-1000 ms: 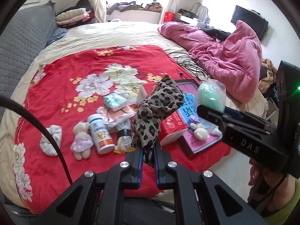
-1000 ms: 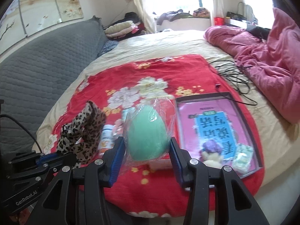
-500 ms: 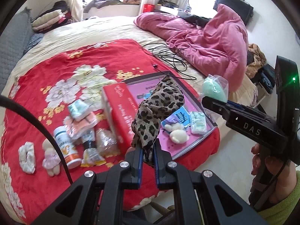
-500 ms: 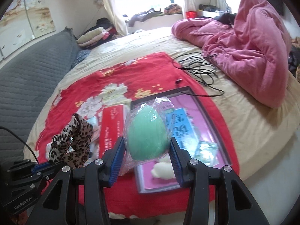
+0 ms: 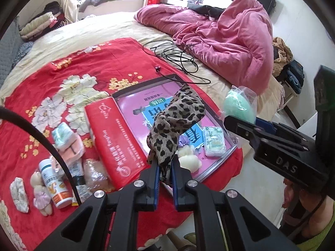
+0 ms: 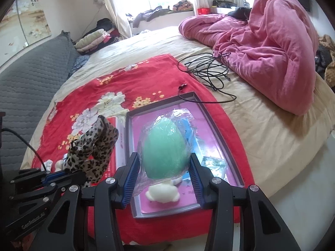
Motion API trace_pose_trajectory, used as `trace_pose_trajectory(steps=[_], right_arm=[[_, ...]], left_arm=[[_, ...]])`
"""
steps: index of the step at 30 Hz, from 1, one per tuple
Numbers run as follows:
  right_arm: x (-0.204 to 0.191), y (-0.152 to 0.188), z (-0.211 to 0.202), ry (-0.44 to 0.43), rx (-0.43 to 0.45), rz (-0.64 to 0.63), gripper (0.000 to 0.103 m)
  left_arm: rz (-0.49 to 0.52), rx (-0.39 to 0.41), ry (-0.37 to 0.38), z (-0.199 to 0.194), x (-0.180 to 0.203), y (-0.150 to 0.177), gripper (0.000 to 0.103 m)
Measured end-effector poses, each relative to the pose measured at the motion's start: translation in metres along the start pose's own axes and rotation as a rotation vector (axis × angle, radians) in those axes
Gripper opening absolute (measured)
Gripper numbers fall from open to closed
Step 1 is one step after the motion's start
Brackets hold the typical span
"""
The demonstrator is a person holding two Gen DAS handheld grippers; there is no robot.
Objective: Organize soft objects
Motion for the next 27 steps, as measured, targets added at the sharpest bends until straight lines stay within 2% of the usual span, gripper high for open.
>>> trace_pose_trajectory(steps=[9, 16, 24, 27], right_arm=[[0.022, 0.006, 0.019, 0.02, -0.04, 0.021, 0.048], [0.034, 0.013, 0.033, 0.033, -0.081, 0.032, 0.048], [0.035, 0.021, 0.054, 0.039, -0.124, 0.013, 0.048], [0.037, 0.022, 0.06, 0.05, -0.135, 0.006, 0.048]], left_arm=[[-0.03, -0.09, 0.065, 0.047, 0.008, -0.008, 0.01], [-0.04, -0.133, 0.069, 0.072, 0.011, -0.009, 0.01], [0.009, -0.168, 0.082, 0.094, 0.02, -0.011, 0.01], [-0.001, -0.175, 0.08, 0.101, 0.017, -0.012, 0.01]])
Point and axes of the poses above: each gripper's, at about its wrist camera, not at the fingertips, and z roughly the way its jaws point, x to its right, y to its underside, the point moved 10 cm from there along z, roughly the way its jaws point, and after that the axes turned 8 degrees about z, right-handed, at the moved point
